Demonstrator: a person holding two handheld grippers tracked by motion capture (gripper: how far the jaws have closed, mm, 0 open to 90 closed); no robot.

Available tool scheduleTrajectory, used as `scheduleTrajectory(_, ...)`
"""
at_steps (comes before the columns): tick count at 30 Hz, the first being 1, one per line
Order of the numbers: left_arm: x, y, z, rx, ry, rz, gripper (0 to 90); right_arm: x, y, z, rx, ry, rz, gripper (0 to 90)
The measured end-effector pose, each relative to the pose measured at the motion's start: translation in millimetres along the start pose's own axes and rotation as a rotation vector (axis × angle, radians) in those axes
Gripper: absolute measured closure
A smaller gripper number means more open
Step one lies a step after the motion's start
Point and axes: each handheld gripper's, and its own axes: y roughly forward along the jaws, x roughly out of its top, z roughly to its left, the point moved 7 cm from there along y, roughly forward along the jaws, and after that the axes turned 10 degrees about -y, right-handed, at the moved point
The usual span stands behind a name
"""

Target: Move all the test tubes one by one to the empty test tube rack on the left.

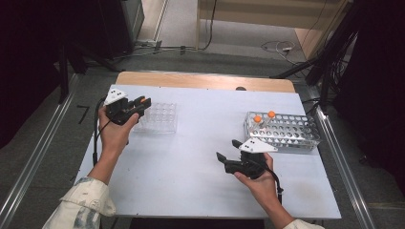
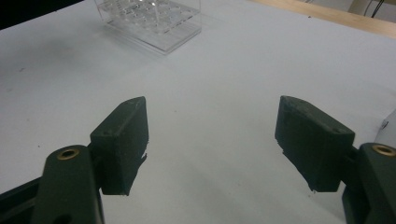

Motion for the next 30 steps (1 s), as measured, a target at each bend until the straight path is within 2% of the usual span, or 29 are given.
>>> scheduleTrajectory(8, -2.8, 2.0, 0.2, 0.007, 0.009, 0.013, 68.2, -0.7, 1.4, 1.8, 0.002, -0.004, 0.005, 24.4)
scheduleTrajectory(11, -3.2, 2.2, -0.5, 0.005, 0.004, 0.017, 59.5, -0.9, 1.3, 1.7, 0.003, -0.003, 0.005, 24.4)
scheduleTrajectory(17, -2.1, 0.4, -3.8, -0.008, -0.007, 0.013, 51.7, -0.8, 0.5, 1.0, -0.002, -0.001, 0.004, 24.4)
scheduleTrajectory(24, -1.3, -2.4, -9.6, -0.010, -0.007, 0.008, 37.5, 0.3, -2.8, -2.5, -0.011, 0.003, -0.004, 24.4)
scheduleTrajectory(26, -1.6, -4.1, -13.2, -0.019, -0.004, 0.012, 34.4, 0.8, -3.9, -4.3, -0.015, 0.000, -0.009, 24.4)
scheduleTrajectory(30, -0.9, -9.0, -21.1, -0.034, -0.001, 0.004, 33.9, 1.4, -7.6, -8.5, -0.031, 0.005, -0.014, 24.4)
